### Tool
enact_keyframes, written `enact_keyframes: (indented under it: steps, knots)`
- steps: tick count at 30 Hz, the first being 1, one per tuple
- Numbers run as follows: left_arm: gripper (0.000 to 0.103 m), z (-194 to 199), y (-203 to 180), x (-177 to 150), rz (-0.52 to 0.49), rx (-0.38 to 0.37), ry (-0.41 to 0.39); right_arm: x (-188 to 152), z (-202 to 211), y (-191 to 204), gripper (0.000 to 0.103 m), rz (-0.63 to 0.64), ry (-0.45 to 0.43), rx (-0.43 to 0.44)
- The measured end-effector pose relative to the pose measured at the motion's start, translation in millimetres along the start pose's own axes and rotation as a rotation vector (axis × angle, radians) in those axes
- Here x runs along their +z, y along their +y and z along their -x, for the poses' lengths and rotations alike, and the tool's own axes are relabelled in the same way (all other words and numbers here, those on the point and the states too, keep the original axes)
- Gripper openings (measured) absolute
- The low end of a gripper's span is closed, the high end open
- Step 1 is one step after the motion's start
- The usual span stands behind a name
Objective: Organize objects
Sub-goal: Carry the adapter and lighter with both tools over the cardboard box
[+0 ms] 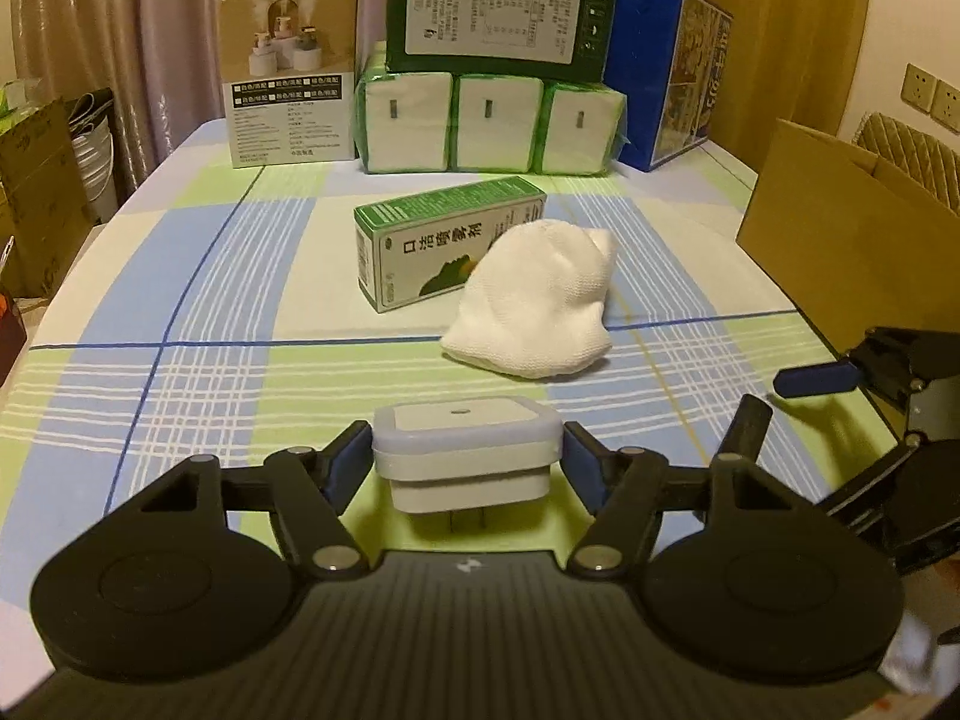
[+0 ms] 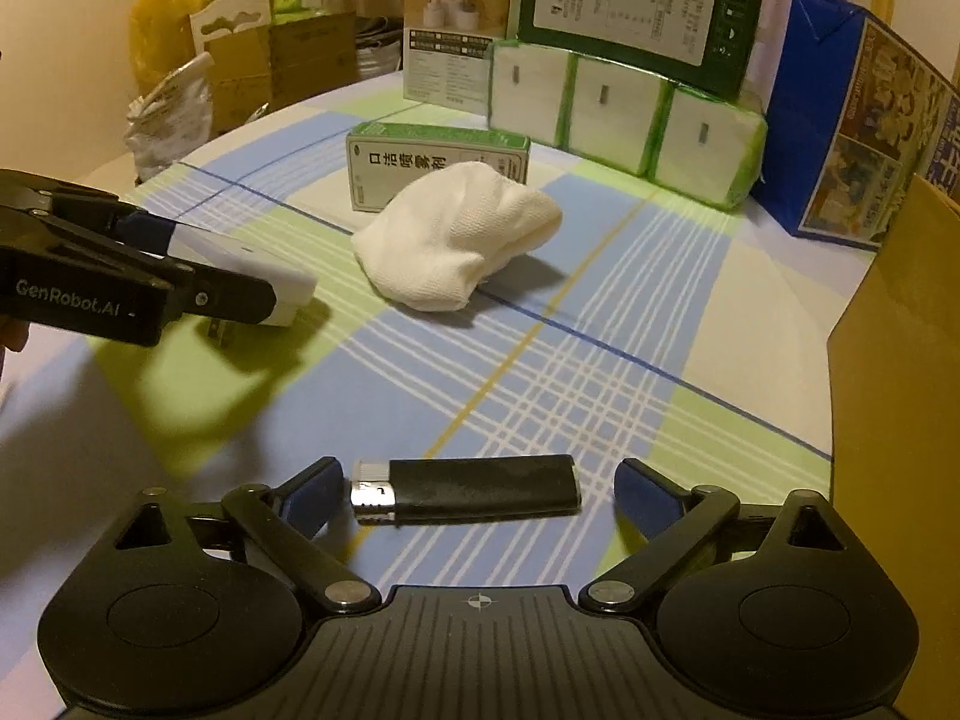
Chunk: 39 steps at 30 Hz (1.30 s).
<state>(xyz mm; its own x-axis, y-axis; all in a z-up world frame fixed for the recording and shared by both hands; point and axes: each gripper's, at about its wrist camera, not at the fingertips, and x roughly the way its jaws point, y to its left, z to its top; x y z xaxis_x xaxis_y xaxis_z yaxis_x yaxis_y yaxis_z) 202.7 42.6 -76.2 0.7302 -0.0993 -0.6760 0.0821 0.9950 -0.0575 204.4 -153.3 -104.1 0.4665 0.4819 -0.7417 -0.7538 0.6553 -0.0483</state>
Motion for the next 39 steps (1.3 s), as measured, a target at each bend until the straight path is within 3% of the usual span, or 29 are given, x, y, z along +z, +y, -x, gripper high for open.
enact_keyframes:
  steps: [3,10,12,14,24,34,39]
  knots:
    - [0.071,-1,-2,-2,-0.011,0.004,0.001,0,1,-5,0.079,-0.029,0.003,0.033]
    - [0.075,-3,-9,0,-0.023,0.035,-0.010,5,1,-2,0.079,-0.048,0.016,0.013]
    - [0.073,-5,-9,1,-0.023,0.049,-0.009,5,1,-1,0.079,-0.054,0.019,0.004]
    - [0.063,-6,-8,1,-0.015,0.059,-0.003,5,0,-2,0.079,-0.061,0.023,-0.008]
    - [0.061,6,-10,12,-0.020,0.073,-0.014,15,16,-14,0.079,-0.198,-0.012,-0.095]
    - [0.061,72,-31,30,-0.014,0.077,-0.042,25,97,0,0.079,-0.318,-0.070,-0.174]
    - [0.061,113,-53,34,-0.001,0.035,-0.064,30,153,7,0.079,-0.355,-0.112,-0.189]
